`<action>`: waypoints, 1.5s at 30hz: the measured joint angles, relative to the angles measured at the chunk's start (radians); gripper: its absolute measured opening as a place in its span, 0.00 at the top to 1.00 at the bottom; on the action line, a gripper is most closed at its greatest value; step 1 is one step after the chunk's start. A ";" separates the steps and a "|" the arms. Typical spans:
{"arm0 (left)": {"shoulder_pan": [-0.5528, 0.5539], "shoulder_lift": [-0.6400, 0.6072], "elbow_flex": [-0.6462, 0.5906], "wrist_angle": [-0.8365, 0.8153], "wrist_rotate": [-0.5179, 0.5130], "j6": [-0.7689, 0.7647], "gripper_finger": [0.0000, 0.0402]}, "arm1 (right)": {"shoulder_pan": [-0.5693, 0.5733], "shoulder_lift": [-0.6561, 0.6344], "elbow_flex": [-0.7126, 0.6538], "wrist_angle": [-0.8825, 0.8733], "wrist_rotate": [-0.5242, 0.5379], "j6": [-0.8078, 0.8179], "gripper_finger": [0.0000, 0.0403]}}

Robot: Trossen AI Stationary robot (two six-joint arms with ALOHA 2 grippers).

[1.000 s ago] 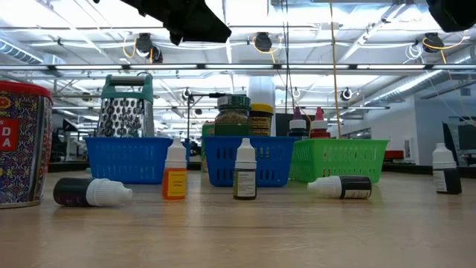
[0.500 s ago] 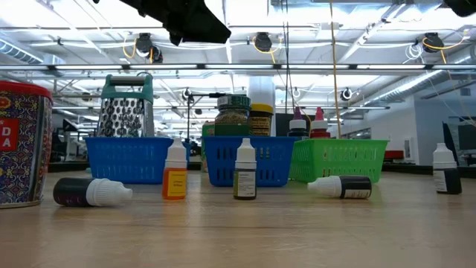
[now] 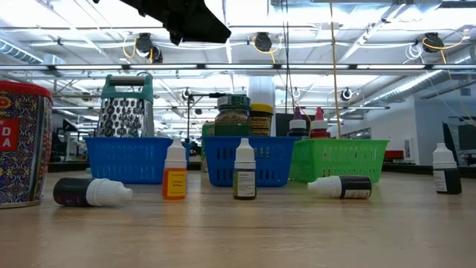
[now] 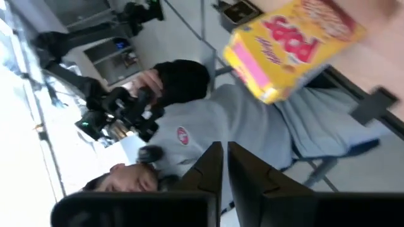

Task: Pick & Place Kitchen Items
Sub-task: Put the orange cereal box into the left blue bin

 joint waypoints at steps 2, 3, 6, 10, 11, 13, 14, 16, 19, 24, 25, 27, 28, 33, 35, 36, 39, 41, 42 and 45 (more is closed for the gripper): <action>0.000 0.000 0.000 0.000 0.000 0.000 0.68 | 0.007 -0.007 0.000 -0.035 -0.004 0.020 0.97; 0.000 0.000 0.000 0.000 0.000 0.000 0.68 | 0.013 -0.012 0.000 -0.055 -0.005 0.027 0.98; 0.000 0.000 0.000 0.000 0.000 0.000 0.68 | 0.025 -0.039 0.000 -0.119 0.003 0.047 1.00; 0.000 0.000 0.000 0.000 0.000 0.000 0.68 | 0.031 -0.084 0.000 -0.251 0.011 0.052 1.00; 0.000 0.000 0.000 0.000 0.000 0.000 0.68 | 0.031 -0.096 0.000 -0.295 0.008 0.050 1.00; 0.000 0.000 0.000 0.000 0.000 0.000 0.68 | 0.031 -0.116 0.000 -0.376 0.014 0.042 1.00; 0.000 0.000 0.000 0.001 0.000 0.000 0.68 | 0.031 -0.123 0.000 -0.411 0.014 0.042 1.00; 0.000 0.000 0.000 0.002 0.000 0.000 0.68 | 0.031 -0.134 0.000 -0.459 -0.001 0.042 1.00; 0.000 0.000 0.000 0.003 0.000 0.000 0.68 | 0.029 -0.156 0.000 -0.471 -0.001 0.040 1.00; 0.000 0.000 0.000 0.004 0.000 0.000 0.68 | 0.029 -0.183 0.000 -0.431 0.027 0.004 1.00; 0.000 0.000 0.000 0.004 0.000 0.000 0.68 | 0.029 -0.187 0.000 -0.422 0.026 -0.015 1.00; 0.000 0.000 0.000 0.004 0.000 0.000 0.68 | 0.029 -0.191 -0.001 -0.419 0.028 -0.045 1.00; 0.000 0.000 0.000 0.004 0.000 0.000 0.68 | 0.029 -0.190 -0.001 -0.418 0.029 -0.048 1.00; 0.000 0.000 0.000 0.004 0.000 0.000 0.68 | 0.029 -0.186 -0.023 -0.418 0.020 0.012 0.95; 0.000 0.000 0.000 0.004 0.000 0.000 0.68 | 0.029 -0.186 -0.042 -0.420 -0.010 0.049 0.91; 0.000 0.000 0.000 0.004 0.000 0.000 0.68 | 0.029 -0.186 -0.050 -0.419 -0.027 0.060 0.88; 0.000 0.000 0.000 0.004 0.000 0.006 0.68 | 0.029 -0.186 -0.066 -0.400 -0.054 0.075 0.79; 0.000 0.000 0.000 0.004 0.000 0.007 0.68 | 0.028 -0.185 -0.077 -0.342 -0.054 0.076 0.73; 0.000 0.000 0.000 0.004 0.000 0.007 0.68 | 0.028 -0.186 -0.083 -0.306 -0.051 0.076 0.71; 0.000 0.000 0.000 0.005 0.000 0.008 0.68 | 0.023 -0.186 -0.105 -0.219 -0.055 0.076 0.65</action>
